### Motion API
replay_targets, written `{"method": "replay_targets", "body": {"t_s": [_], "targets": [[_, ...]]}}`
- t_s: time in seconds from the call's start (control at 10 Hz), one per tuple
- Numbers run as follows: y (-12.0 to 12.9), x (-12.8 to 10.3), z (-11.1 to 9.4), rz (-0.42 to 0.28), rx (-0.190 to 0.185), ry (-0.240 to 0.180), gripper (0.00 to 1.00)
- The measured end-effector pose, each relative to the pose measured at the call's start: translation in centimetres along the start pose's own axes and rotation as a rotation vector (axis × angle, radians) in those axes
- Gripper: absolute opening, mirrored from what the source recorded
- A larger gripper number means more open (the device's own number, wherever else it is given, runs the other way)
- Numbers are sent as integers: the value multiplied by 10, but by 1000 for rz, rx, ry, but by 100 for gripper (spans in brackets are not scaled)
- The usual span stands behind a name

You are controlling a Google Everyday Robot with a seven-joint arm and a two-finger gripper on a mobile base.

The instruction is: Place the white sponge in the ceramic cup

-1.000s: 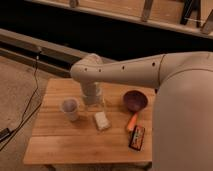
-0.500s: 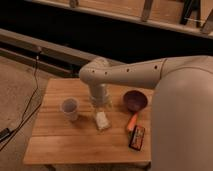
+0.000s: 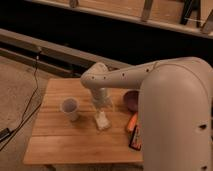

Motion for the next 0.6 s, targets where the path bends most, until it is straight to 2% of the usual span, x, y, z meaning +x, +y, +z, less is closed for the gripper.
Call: {"method": "replay_targets", "body": {"t_s": [0.6], "targets": [[12, -12, 40, 41, -94, 16, 65]]}}
